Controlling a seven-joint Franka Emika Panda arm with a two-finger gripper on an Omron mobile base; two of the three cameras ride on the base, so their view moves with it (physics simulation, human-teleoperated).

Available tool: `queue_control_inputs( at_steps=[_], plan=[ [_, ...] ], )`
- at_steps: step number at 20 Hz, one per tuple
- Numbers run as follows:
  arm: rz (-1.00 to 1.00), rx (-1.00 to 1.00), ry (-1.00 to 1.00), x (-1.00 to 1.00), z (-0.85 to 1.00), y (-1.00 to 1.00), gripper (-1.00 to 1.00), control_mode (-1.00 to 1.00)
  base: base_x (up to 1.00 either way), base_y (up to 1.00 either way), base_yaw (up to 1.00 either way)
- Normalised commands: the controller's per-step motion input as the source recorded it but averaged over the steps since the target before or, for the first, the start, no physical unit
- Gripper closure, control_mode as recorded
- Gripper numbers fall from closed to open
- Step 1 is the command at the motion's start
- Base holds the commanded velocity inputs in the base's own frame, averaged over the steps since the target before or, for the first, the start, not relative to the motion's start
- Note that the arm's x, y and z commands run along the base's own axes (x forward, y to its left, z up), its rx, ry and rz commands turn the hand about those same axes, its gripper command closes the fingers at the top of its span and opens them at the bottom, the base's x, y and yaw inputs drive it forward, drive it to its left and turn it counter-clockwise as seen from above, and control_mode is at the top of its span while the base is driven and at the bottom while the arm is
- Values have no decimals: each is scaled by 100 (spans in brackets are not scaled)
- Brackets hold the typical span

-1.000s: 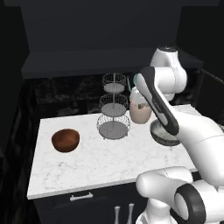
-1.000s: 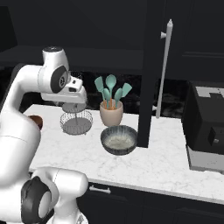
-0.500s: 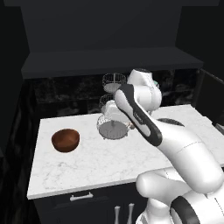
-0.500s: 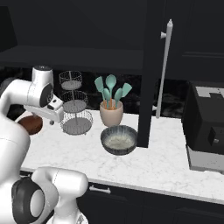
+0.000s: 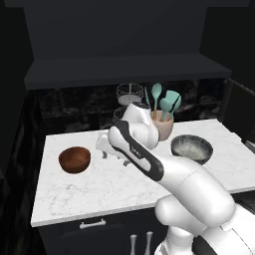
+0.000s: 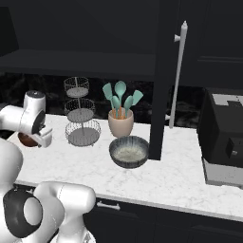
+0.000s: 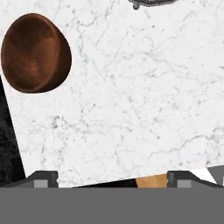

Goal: Pick up the bowls on the counter and stack them on top of one another in the open cabinet. Place the smaller bowl on top of the larger bowl.

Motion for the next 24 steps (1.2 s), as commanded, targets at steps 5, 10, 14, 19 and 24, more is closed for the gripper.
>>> queue_control_inputs(
  at_steps=[5,10,14,19,24],
  plan=[
    [-6,0,5,45,-30,38,-100,-100,0,0,0],
    [-6,0,9,53,-26,26,-100,-100,0,0,0],
    [-4,0,11,44,-23,33,-100,-100,0,0,0],
    [-1,-1,10,32,-19,31,-100,-100,0,0,0],
    [-2,-6,6,36,-33,23,-100,-100,0,0,0]
  ],
)
